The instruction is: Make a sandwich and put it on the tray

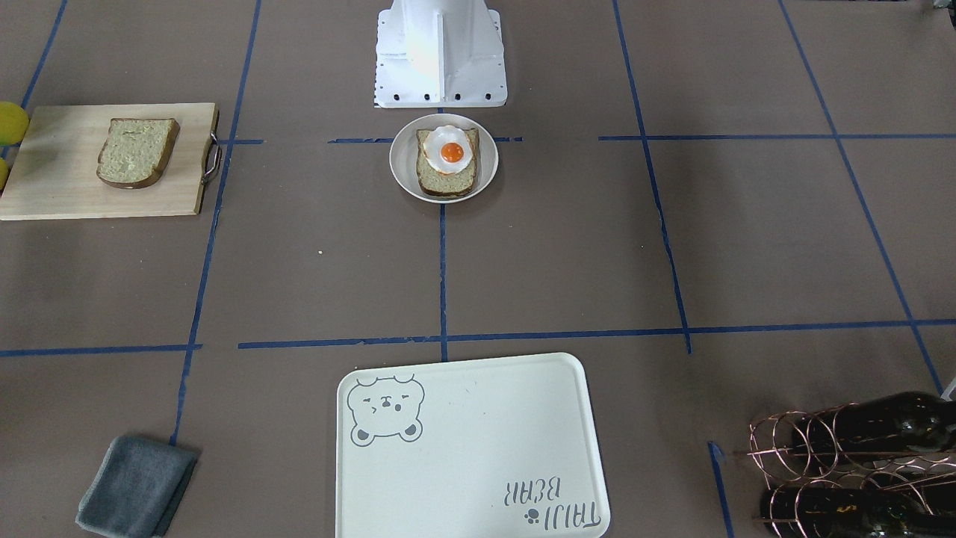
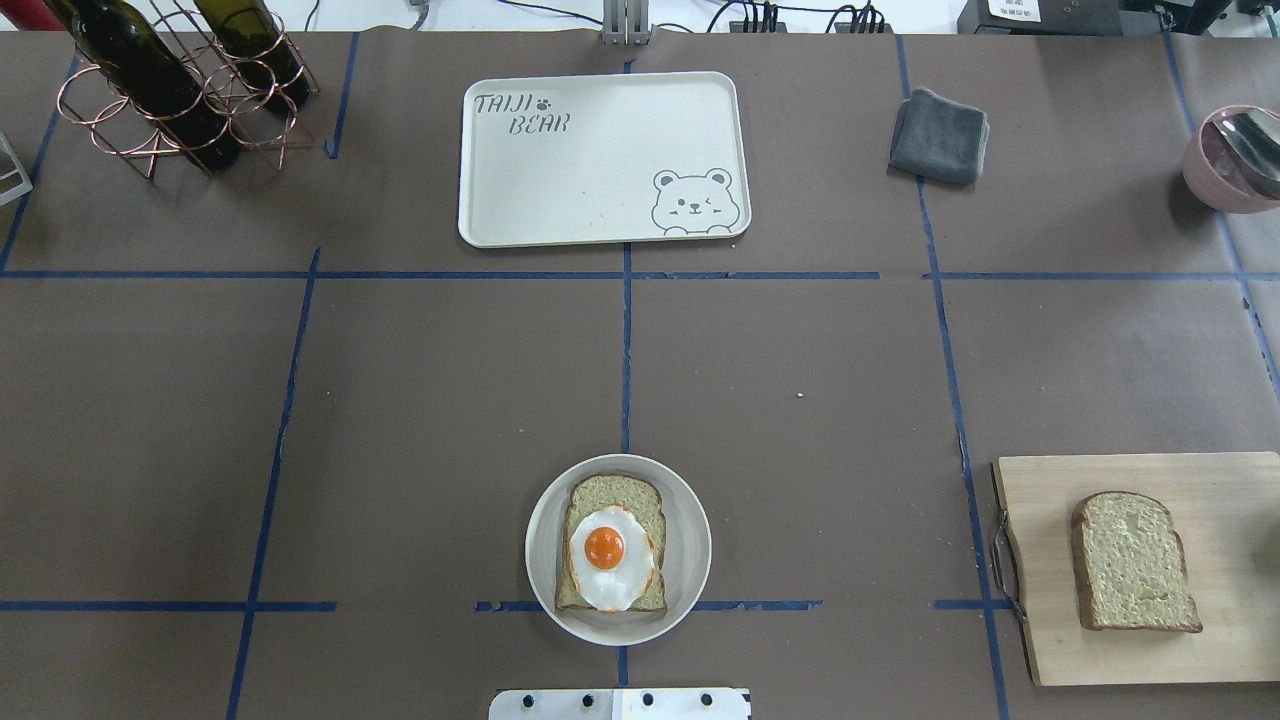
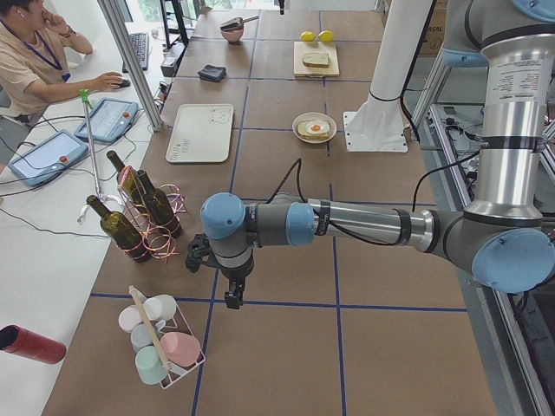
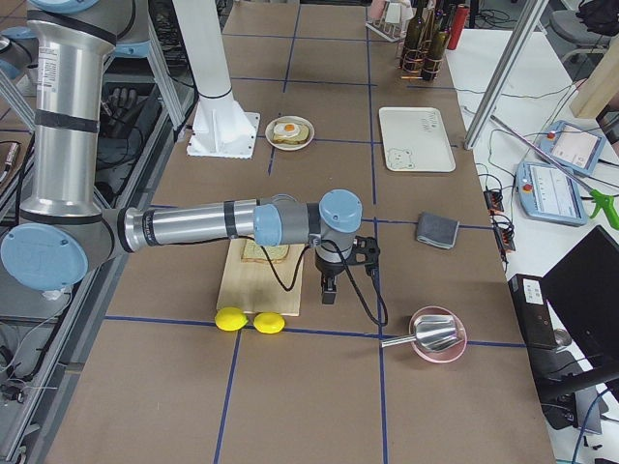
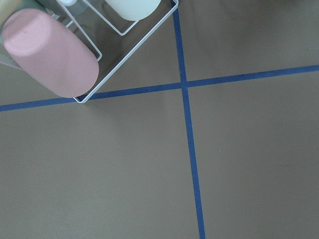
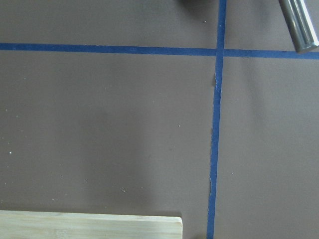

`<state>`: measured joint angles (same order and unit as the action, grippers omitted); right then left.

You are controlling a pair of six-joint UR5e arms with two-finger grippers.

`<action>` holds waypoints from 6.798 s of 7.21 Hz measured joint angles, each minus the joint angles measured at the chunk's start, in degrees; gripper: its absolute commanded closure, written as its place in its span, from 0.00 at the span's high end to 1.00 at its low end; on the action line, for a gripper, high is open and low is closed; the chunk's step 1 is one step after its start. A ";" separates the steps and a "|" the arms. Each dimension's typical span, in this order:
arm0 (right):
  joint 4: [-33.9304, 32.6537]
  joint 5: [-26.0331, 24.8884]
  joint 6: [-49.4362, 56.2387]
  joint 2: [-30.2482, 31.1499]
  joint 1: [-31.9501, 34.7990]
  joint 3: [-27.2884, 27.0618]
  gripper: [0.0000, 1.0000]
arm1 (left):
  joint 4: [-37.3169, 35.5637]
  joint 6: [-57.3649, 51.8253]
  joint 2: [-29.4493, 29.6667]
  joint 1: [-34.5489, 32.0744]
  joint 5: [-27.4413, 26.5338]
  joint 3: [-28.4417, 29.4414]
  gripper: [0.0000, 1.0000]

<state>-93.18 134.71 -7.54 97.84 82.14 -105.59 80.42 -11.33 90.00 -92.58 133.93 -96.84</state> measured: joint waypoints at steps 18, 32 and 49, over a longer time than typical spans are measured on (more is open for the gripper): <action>56.57 -7.57 -57.71 15.57 -36.10 -0.15 0.77 | 7.03 -0.46 -1.08 0.56 3.80 -1.39 1.00; 59.18 -10.13 -61.31 18.92 -41.57 1.58 0.00 | 7.30 -0.43 -1.03 0.56 3.74 -2.03 1.00; 75.55 -7.65 -94.84 -21.01 -51.74 9.47 0.00 | 7.30 -0.44 -0.96 0.46 3.83 -2.37 1.00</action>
<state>-17.63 127.06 -102.38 76.83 30.40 -96.11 87.72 -11.78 89.04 -92.12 137.76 -99.21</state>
